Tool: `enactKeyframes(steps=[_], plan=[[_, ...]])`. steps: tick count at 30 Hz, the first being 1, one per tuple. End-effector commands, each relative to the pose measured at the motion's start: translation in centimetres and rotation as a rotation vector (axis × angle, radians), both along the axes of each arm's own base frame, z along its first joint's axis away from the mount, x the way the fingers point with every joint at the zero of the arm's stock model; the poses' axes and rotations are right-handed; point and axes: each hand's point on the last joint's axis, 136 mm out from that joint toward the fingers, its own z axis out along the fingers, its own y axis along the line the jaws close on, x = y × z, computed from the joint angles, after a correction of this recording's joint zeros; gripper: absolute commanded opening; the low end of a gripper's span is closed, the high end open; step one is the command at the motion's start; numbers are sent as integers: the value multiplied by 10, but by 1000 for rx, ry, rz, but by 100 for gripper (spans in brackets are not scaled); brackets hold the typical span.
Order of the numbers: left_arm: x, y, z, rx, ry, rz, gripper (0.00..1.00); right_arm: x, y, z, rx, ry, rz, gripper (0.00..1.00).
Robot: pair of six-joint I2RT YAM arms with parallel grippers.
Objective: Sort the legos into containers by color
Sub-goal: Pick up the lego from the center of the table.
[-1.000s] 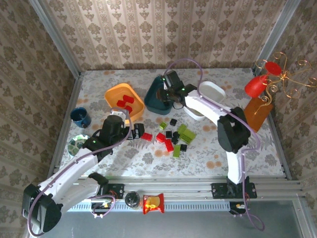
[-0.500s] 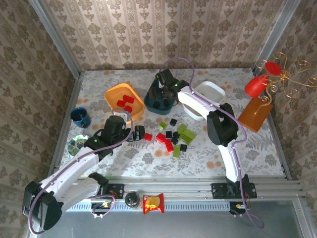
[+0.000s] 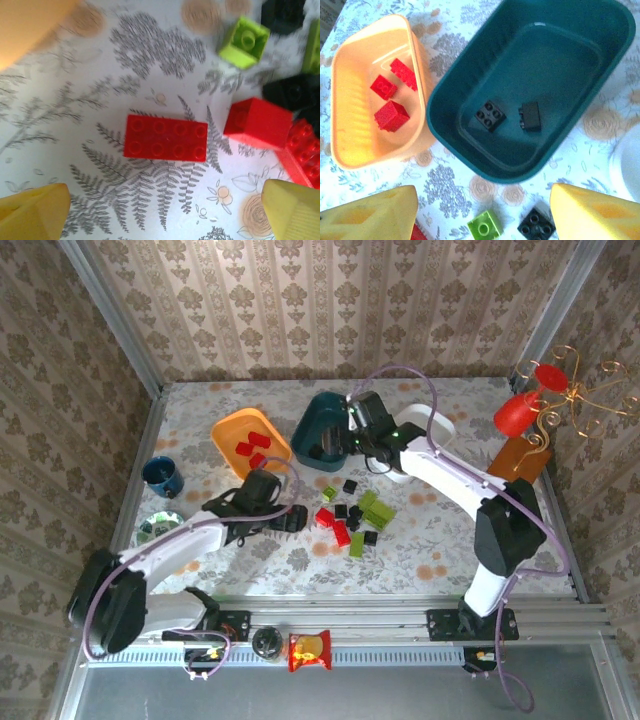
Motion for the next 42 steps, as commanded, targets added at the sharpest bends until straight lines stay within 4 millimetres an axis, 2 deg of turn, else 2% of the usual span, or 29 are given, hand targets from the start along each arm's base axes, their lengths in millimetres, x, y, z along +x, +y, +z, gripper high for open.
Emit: enactKeyframes(steps=[1,7,14,25,27,29,34,37,39,42], plan=[[5,-7,0,92,-44,-55,99,-14,-8,-12,13,32,-20,72],[11,-7,-20,167,-27,-74,95,-29,-24,-19,-10,36,-43,72],[18,-11,-41,233,5,-92,89,-29,-28,-7,8,9,-52,72],[30,-17,-60,271,2,-103,89,-29,-30,8,25,-19,-53,72],[31,-18,-63,275,8,-101,86,-29,-30,8,25,-20,-53,72],[30,-18,-64,275,8,-97,78,-29,-32,9,22,-20,-56,73],[31,-17,-59,267,-8,-93,65,-31,-34,5,19,-10,-57,73],[32,-14,-50,265,-21,-73,60,-32,-35,5,22,-10,-63,73],[33,-9,-36,255,-55,-46,58,-33,-36,5,24,-10,-65,72],[40,-1,-3,208,-129,10,58,-35,-37,7,27,-14,-65,73]])
